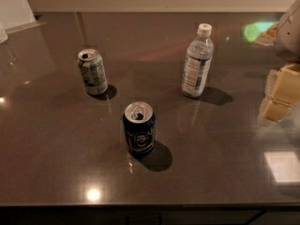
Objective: Move blue plastic bottle near pepsi can
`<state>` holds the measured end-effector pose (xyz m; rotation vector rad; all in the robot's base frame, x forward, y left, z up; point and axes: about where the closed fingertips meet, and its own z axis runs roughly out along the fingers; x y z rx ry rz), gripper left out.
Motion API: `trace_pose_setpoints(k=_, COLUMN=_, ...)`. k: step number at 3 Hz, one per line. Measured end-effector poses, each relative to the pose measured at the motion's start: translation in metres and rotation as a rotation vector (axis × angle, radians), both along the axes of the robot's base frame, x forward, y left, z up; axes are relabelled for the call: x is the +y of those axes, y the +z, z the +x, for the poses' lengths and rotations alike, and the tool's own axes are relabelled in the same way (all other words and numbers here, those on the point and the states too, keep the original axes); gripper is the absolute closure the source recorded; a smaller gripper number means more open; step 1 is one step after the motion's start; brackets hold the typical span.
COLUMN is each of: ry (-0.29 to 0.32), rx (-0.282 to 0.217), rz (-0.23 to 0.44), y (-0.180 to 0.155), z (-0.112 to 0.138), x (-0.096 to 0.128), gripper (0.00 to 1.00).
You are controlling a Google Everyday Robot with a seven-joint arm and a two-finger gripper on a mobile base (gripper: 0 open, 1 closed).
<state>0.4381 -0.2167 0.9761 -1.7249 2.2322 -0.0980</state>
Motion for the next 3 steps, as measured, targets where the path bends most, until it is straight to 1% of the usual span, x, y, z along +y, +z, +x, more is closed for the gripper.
trace_pose_setpoints(k=2, ry=0.0, rx=0.0, rz=0.0, y=0.0, z=0.0, x=0.0, gripper=0.0)
trace_pose_setpoints(k=3, ry=-0.048, rx=-0.02, rz=0.084, y=-0.002, z=0.031, x=0.008, gripper=0.0)
